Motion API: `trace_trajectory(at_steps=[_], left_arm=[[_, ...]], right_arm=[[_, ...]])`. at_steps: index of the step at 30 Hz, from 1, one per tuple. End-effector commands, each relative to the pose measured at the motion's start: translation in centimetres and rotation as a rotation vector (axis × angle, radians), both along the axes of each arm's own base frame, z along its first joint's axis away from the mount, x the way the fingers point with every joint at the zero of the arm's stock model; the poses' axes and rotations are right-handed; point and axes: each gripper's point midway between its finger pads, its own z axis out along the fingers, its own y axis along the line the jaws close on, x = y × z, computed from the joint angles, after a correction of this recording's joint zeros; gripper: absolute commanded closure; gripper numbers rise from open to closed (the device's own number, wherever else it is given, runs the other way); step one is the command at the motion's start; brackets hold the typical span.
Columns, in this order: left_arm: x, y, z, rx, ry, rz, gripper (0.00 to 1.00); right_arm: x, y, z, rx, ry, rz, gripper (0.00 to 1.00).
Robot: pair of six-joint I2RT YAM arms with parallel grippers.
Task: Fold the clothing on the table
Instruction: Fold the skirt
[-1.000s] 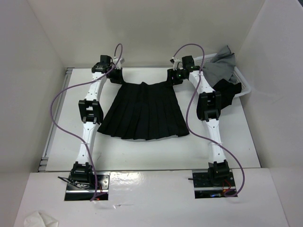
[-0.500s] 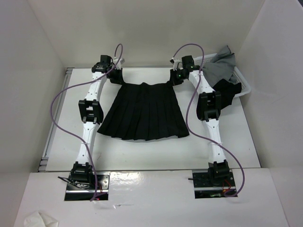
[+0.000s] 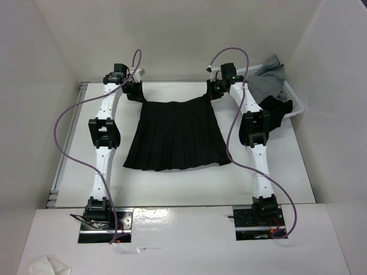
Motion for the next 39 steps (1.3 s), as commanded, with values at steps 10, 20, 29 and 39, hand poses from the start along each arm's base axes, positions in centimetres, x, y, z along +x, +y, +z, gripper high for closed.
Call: trace_trajectory(at_steps=[10, 20, 29, 39], left_arm=[[-3.6, -1.1, 8.7, -0.168, -0.061, -0.171, 1.0], [-8.1, -2.6, 11.9, -0.253, -0.021, -0.296, 1.0], [-10.8, -3.0, 13.9, -0.172, -0.018, -0.322, 1.0], [-15.8, -3.6, 13.4, -0.126, 0.071, -0.369, 1.0]], right_arm=[[-0.7, 0.1, 8.7, -0.018, -0.144, 0.039, 1.0], [-2.9, 0.1, 11.0, -0.025, -0.124, 0.109, 1.0], [-5.9, 0.0, 15.6, -0.023, -0.149, 0.171, 1.0], [-11.9, -0.4, 16.7, -0.036, -0.054, 0.328, 1.0]])
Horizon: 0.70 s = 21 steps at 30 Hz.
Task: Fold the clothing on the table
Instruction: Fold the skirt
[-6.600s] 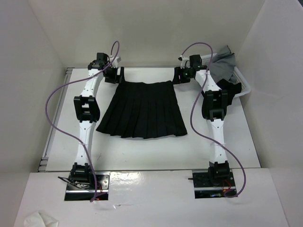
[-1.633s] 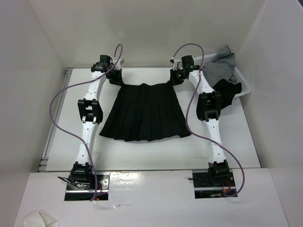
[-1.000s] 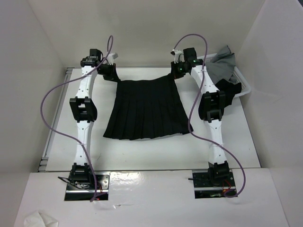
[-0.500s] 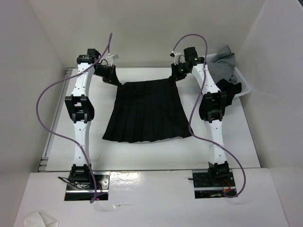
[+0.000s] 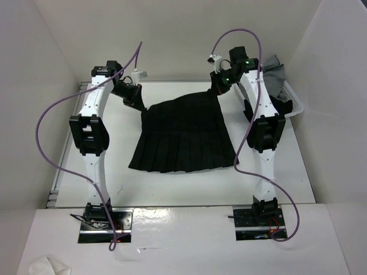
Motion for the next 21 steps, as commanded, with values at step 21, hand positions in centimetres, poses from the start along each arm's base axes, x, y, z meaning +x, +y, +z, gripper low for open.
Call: trace_trajectory(at_steps=[21], left_arm=[[-12.9, -3.2, -1.9, 0.243, 0.081, -0.268, 1.0]], right_arm=[[-19.0, 0.1, -0.3, -0.198, 0.138, 0.333, 1.0]])
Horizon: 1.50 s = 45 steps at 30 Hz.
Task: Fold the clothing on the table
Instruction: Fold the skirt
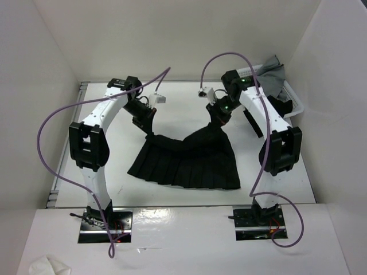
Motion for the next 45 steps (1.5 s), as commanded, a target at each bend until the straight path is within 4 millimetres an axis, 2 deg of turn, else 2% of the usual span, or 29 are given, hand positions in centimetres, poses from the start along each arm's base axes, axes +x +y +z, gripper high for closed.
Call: trace_trajectory(at_steps=[1, 2, 4, 5, 7, 11, 15, 19, 21, 23, 24, 25, 27, 29, 30, 32, 36, 39, 44, 45], left_arm=[[-2.0, 0.6, 0.0, 0.054, -0.009, -0.053, 1.0], [-2.5, 0.3, 0.1, 0.055, -0.008, -0.062, 1.0], [-3.1, 0.8, -0.8, 0.083, 0.021, -0.062, 1.0], [-3.3, 0.9, -1.1, 0.086, 0.033, -0.062, 1.0], [-3.8, 1.5, -1.9, 0.116, 0.051, -0.07, 1.0], [-5.7, 2.5, -3.6, 0.162, 0.113, -0.082, 1.0], [-7.1, 2.9, -4.2, 0.186, 0.129, -0.11, 1.0], [-8.1, 3.1, -4.7, 0.199, 0.149, -0.13, 1.0], [-8.6, 3.1, -4.8, 0.21, 0.147, -0.151, 1.0], [-9.3, 3.2, -4.8, 0.222, 0.154, -0.162, 1.0], [-9.7, 3.0, -5.0, 0.223, 0.157, -0.181, 0.98], [-9.8, 2.8, -4.8, 0.222, 0.147, -0.189, 0.95], [-10.5, 2.8, -5.1, 0.235, 0.154, -0.211, 0.8], [-11.3, 2.7, -5.1, 0.238, 0.16, -0.224, 0.73], [-11.8, 2.7, -5.4, 0.251, 0.167, -0.25, 0.63], [-12.2, 2.8, -5.2, 0.264, 0.155, -0.262, 0.54], [-12.5, 2.8, -5.3, 0.276, 0.153, -0.274, 0.5], [-12.5, 2.9, -5.3, 0.285, 0.151, -0.274, 0.47], [-10.9, 3.3, -4.9, 0.279, 0.135, -0.229, 0.4], [-10.5, 2.8, -4.8, 0.262, 0.134, -0.217, 0.36]], right_arm=[[-4.0, 0.5, 0.7, -0.038, -0.008, 0.084, 1.0], [-5.1, 0.2, -0.2, -0.06, 0.022, 0.091, 1.0], [-6.4, 0.1, -0.2, -0.071, 0.023, 0.102, 1.0], [-7.3, -0.1, -1.0, -0.089, 0.049, 0.112, 1.0], [-8.1, -0.7, -1.2, -0.109, 0.049, 0.108, 1.0], [-10.9, -1.8, -3.1, -0.204, 0.083, 0.144, 1.0], [-13.4, -2.8, -4.6, -0.283, 0.113, 0.174, 1.0], [-14.8, -2.5, -4.6, -0.303, 0.108, 0.2, 1.0], [-16.2, -2.3, -5.5, -0.344, 0.127, 0.243, 1.0], [-17.6, -1.7, -6.0, -0.377, 0.134, 0.29, 0.93], [-18.3, -1.8, -6.4, -0.398, 0.15, 0.299, 0.87], [-18.4, -1.7, -6.5, -0.409, 0.142, 0.314, 0.77], [-19.7, -1.3, -6.7, -0.422, 0.155, 0.334, 0.73], [-19.9, -1.2, -6.8, -0.432, 0.15, 0.343, 0.7], [-20.2, -1.2, -6.9, -0.438, 0.156, 0.353, 0.68], [-21.3, -0.8, -7.0, -0.436, 0.165, 0.372, 0.65], [-22.1, -0.6, -7.1, -0.442, 0.164, 0.397, 0.64], [-22.0, -0.7, -6.7, -0.44, 0.148, 0.385, 0.64], [-20.6, 0.2, -4.9, -0.407, 0.065, 0.36, 0.61], [-19.7, 0.2, -4.1, -0.397, 0.04, 0.321, 0.61]])
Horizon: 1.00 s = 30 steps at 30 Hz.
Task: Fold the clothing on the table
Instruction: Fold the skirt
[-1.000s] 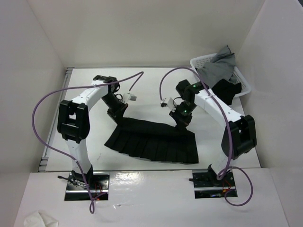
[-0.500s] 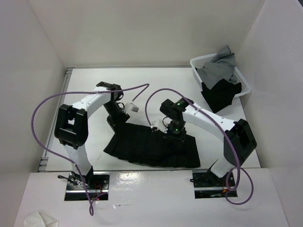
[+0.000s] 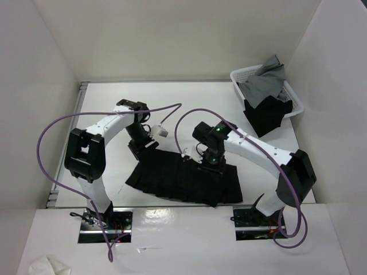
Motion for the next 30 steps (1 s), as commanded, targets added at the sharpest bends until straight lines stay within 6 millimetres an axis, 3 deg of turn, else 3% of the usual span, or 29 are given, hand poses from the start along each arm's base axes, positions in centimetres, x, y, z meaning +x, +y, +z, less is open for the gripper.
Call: trace_trajectory(at_steps=[1, 4, 7, 12, 15, 22, 30], left_arm=[[1.7, -0.2, 1.3, -0.042, -0.039, 0.027, 0.32], [2.3, -1.4, 1.2, -0.083, -0.008, 0.056, 0.18], [2.4, -2.2, 0.1, -0.112, 0.065, 0.097, 0.13], [2.6, -2.6, -1.5, -0.104, 0.136, 0.122, 0.12], [2.1, -2.4, -2.0, -0.05, 0.128, 0.083, 0.09], [3.1, -0.6, -3.0, 0.086, 0.065, 0.128, 0.08], [2.2, 0.4, -4.6, 0.185, 0.077, 0.185, 0.04]], right_arm=[[2.0, 0.2, 2.9, 0.054, -0.098, -0.057, 0.6], [3.8, -0.2, 3.7, 0.091, -0.102, -0.142, 0.42], [4.9, -1.4, 3.5, 0.091, -0.092, -0.2, 0.3], [4.1, -2.5, 0.2, 0.028, 0.044, -0.224, 0.26], [3.8, -2.6, -0.4, 0.027, 0.081, -0.228, 0.25], [3.7, -2.4, -1.4, 0.008, 0.125, -0.221, 0.19], [3.5, -2.1, -2.3, -0.007, 0.177, -0.234, 0.15]])
